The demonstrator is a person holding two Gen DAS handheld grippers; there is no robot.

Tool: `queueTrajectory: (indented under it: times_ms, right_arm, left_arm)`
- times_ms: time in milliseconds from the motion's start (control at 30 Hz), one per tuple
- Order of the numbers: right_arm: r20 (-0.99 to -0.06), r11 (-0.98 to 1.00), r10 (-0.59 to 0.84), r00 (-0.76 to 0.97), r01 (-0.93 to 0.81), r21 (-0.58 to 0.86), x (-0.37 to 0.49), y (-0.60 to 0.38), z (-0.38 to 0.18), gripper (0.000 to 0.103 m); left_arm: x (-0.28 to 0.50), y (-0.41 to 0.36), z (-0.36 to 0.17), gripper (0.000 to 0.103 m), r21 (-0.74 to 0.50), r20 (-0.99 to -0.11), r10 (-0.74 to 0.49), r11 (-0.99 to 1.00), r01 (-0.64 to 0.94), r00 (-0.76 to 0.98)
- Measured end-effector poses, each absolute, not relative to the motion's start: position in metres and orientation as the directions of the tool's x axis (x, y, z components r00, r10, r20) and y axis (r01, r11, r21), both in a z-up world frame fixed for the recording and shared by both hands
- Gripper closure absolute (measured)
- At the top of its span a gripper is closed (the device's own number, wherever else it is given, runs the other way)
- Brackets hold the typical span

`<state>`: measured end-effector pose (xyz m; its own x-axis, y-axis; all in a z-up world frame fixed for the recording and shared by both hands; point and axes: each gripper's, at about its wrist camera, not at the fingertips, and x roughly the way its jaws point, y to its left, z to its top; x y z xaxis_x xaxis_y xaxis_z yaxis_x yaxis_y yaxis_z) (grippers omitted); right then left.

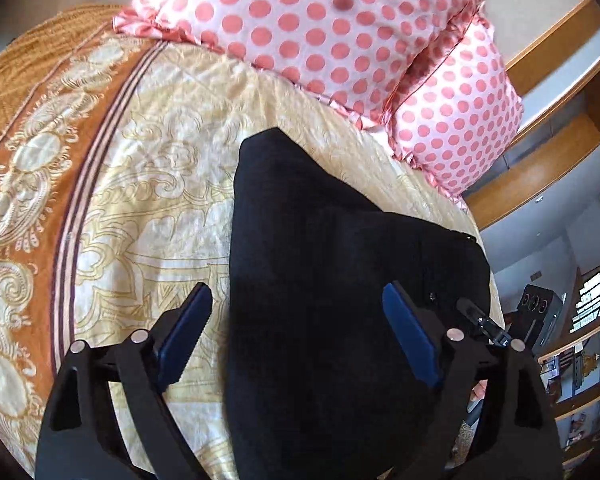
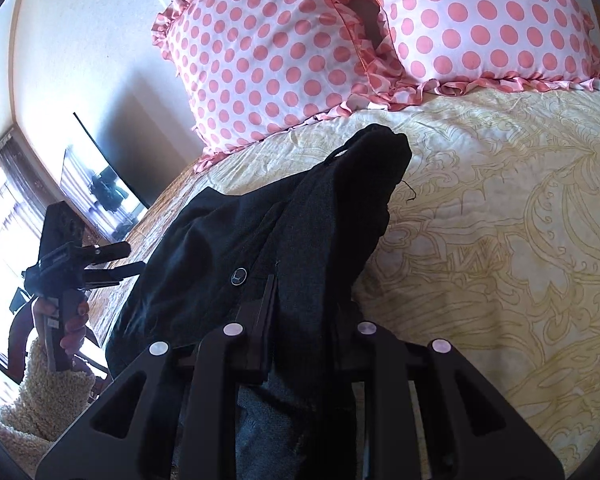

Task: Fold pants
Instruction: 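Close the right tool on the end of the folded trousers, then fold the held end over with the right tool and open it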

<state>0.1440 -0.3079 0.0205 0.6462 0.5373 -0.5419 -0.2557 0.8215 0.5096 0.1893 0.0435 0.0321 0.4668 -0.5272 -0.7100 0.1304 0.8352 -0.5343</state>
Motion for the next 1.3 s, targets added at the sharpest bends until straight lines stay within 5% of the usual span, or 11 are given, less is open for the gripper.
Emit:
queueTrajectory:
  times_ms: [733,767,833,900,1033,1300]
  right_arm:
    - [-0.522,0.759,0.584,0.622,-0.191,0.622,0.154,-0.325,-0.005,0.068]
    - [-0.517,0.76,0.586,0.624,-0.202,0.617,0.153,-0.324,-0.004,0.07]
    - [-0.503,0.757,0.597,0.625,-0.229,0.613,0.152,-0.322,-0.001,0.08]
    - [-0.49,0.752,0.603,0.63,-0.245,0.611,0.151,-0.321,0.004,0.082]
    - [-0.448,0.725,0.631,0.633,-0.276,0.63,0.15,-0.32,0.015,0.083]
    - [-0.397,0.698,0.657,0.641,-0.319,0.641,0.165,-0.319,0.042,0.085]
  left_arm:
    - [0.214,0.006,0.023,0.016,-0.481,-0.763,-0.533,0.846,0.229,0.367]
    - [0.214,0.006,0.023,0.018,-0.476,-0.766,-0.522,0.853,0.217,0.375]
    - [0.213,0.009,0.025,0.054,-0.455,-0.778,-0.487,0.872,0.179,0.397]
    - [0.211,0.015,0.027,0.076,-0.445,-0.779,-0.471,0.88,0.165,0.413]
    - [0.207,0.02,0.032,0.087,-0.469,-0.749,-0.501,0.863,0.186,0.434]
    - [0.203,0.014,0.066,0.091,-0.481,-0.658,-0.548,0.833,0.272,0.516]
